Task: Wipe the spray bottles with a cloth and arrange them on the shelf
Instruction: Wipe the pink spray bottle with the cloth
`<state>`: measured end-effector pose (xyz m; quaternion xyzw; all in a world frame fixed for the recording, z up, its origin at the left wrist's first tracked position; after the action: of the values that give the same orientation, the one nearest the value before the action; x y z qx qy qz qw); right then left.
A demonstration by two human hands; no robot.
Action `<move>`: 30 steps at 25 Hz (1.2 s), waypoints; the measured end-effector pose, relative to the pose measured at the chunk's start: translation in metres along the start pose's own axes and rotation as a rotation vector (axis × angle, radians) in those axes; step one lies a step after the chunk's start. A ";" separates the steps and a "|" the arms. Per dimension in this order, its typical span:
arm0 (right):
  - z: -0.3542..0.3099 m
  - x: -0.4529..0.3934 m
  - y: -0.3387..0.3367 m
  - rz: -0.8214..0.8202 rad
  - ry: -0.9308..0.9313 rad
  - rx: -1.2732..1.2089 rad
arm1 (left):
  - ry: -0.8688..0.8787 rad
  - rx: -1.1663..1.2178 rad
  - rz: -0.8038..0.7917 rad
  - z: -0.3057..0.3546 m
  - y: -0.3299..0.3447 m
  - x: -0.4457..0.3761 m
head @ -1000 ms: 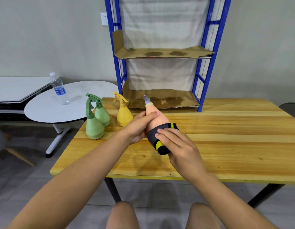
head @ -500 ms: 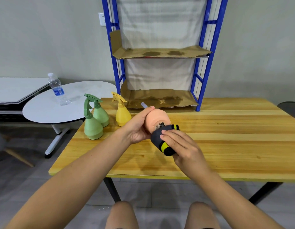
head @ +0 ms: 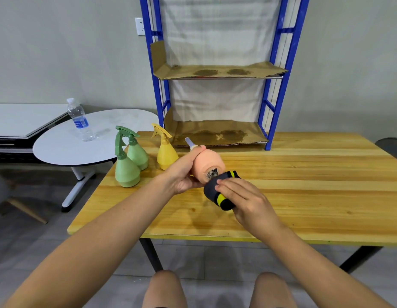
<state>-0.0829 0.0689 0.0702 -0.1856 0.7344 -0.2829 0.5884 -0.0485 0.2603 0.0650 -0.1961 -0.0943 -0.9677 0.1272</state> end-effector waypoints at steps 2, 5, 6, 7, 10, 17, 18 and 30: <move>-0.011 -0.017 -0.002 0.044 -0.013 -0.008 | -0.011 -0.054 -0.032 -0.006 0.003 0.000; -0.013 -0.024 0.008 0.024 -0.023 -0.022 | -0.015 -0.014 -0.044 -0.002 -0.004 -0.001; -0.007 -0.018 0.012 -0.006 -0.014 -0.024 | 0.006 0.006 -0.016 0.003 -0.010 -0.002; -0.002 -0.012 0.016 -0.028 -0.008 -0.018 | 0.023 0.012 0.010 0.006 -0.016 -0.003; -0.006 -0.016 0.017 -0.012 -0.020 -0.035 | 0.038 -0.042 0.039 0.004 -0.024 -0.003; -0.005 -0.018 0.033 -0.030 -0.036 -0.035 | 0.053 0.016 0.055 0.008 -0.033 0.000; -0.003 -0.016 0.034 -0.031 -0.030 -0.032 | 0.059 0.007 0.063 0.009 -0.036 -0.001; 0.025 -0.005 0.064 -0.175 0.151 -0.042 | 0.221 -0.197 0.166 0.000 -0.069 -0.001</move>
<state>-0.0535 0.1160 0.0295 -0.2395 0.7632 -0.3312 0.5005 -0.0670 0.3262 0.0555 -0.1073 0.0318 -0.9741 0.1964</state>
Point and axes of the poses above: each hand's wrist, its own x-axis away from the middle knuckle, its own y-axis out of the palm, z = x × y, the point moved 6 cm from there along -x, towards the middle knuckle, and after that the axes turned 10 degrees about -x, right-handed, at the moved point
